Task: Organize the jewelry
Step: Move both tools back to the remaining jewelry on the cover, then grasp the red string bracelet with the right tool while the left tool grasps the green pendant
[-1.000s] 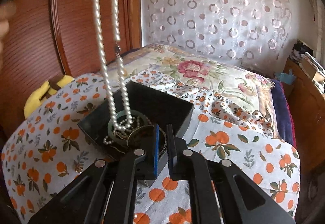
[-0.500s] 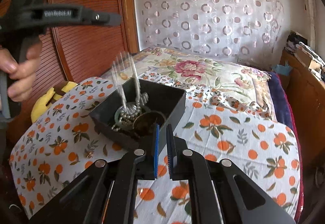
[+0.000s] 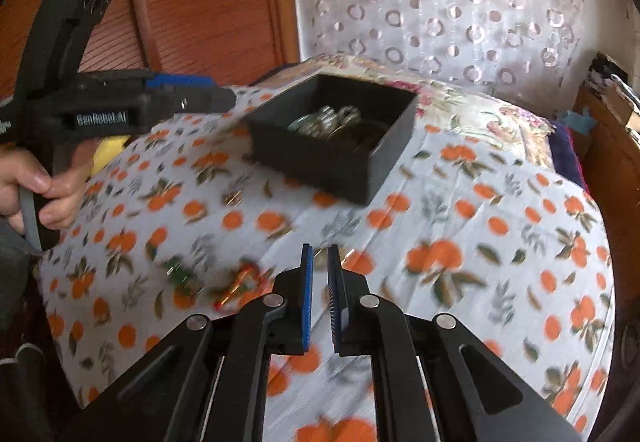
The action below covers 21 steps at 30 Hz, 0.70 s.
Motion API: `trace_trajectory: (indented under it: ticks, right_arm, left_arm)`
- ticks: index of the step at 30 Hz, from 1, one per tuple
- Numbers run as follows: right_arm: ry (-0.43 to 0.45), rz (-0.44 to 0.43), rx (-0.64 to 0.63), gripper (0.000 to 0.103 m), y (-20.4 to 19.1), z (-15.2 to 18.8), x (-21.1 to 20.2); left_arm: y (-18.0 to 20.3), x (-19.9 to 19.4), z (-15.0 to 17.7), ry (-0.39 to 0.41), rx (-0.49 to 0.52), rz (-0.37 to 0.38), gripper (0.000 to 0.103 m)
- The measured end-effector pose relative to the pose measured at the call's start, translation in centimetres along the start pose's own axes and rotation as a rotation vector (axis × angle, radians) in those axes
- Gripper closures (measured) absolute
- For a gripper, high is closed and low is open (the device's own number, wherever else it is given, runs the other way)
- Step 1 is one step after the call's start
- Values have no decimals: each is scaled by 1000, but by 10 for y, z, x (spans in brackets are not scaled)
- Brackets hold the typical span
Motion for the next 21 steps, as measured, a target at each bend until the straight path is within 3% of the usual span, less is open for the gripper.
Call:
trace_trajectory:
  ticks: [2, 8, 14, 15, 16, 17, 21]
  right_arm:
    - [-8, -2, -15, 77, -8, 7, -4]
    - [-33, -20, -51, 76, -23, 20, -11]
    - [-76, -14, -86, 76, -33, 32, -2]
    - [-80, -11, -84, 77, -32, 34, 0]
    - [-82, -9, -85, 90, -31, 34, 1]
    - [-83, -8, -88, 97, -30, 34, 2]
    - [-75, 4, -79, 97, -24, 36, 1]
  left_arm:
    - [1, -3, 18, -19, -20, 13, 57]
    - [5, -12, 63, -74, -63, 42, 57]
    - [22, -12, 86, -102, -68, 78, 57]
    - [24, -11, 88, -107, -69, 83, 57]
    - [28, -9, 90, -114, -67, 87, 57]
    - [30, -7, 92, -118, -63, 91, 57]
    - [41, -1, 94, -133, -48, 102, 57]
Point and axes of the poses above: each gripper's, at about its wrist camera, not at the fingertips, and x roughly the way its jaws point, y to its right, z to its underside, the point moved 10 cm from there along x, roughly the way its jaws point, and after that the axes turned 7 degrees about z, right-handed, at the moved point
